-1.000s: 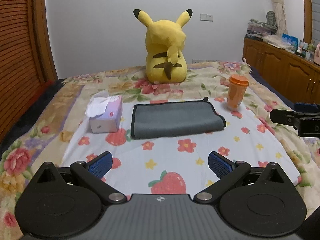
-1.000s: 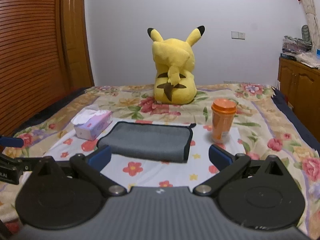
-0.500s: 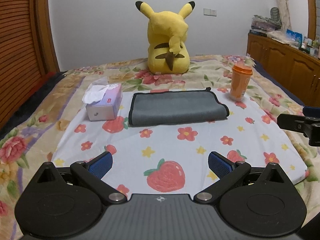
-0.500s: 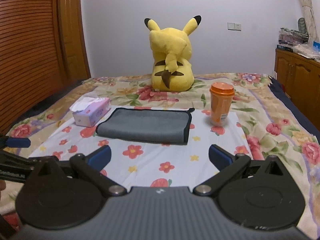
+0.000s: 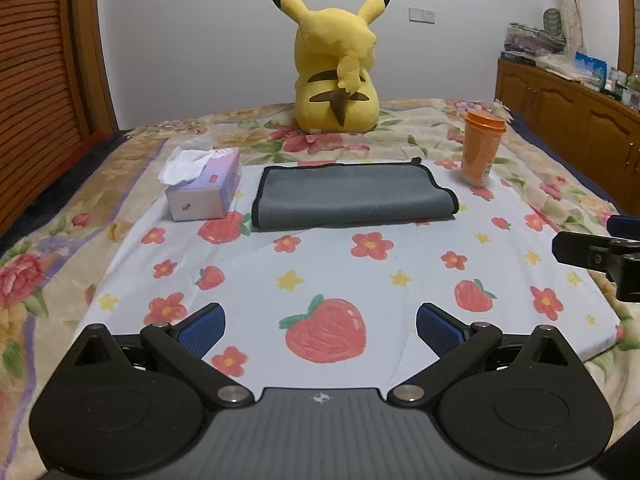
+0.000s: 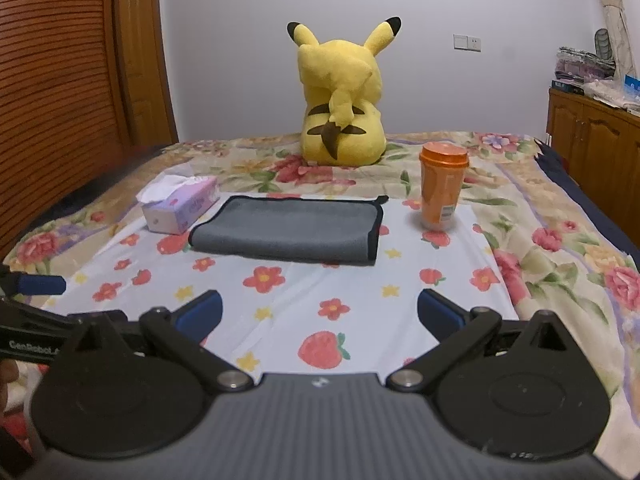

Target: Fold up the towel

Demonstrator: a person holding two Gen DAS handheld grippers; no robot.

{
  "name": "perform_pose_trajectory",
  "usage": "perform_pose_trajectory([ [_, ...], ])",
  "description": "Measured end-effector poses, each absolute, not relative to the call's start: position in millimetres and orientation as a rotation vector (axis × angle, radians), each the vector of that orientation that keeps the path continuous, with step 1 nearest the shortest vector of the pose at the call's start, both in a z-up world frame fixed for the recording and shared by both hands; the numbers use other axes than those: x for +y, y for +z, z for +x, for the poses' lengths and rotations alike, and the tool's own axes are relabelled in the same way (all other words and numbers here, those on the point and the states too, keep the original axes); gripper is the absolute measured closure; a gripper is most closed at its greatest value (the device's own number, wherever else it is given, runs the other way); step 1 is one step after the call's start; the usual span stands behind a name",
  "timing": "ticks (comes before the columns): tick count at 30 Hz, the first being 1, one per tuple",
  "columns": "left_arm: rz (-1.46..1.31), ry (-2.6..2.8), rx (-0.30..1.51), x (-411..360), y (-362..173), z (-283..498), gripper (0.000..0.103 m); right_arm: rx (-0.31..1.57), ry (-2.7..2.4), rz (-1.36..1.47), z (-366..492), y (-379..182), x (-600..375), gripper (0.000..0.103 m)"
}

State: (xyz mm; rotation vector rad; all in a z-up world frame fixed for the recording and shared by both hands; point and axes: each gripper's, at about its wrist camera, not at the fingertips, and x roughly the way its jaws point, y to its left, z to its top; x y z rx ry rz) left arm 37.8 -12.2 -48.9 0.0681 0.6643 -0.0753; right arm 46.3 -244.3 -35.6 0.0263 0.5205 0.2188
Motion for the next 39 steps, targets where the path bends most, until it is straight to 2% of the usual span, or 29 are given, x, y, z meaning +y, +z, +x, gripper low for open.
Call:
perform_pose_trajectory([
  [39, 0.077, -0.057, 0.413, -9.7, -17.4, 8.7, 0.000, 0.383, 0.144, 0.042, 30.0, -30.7, -256.3, 0.000],
])
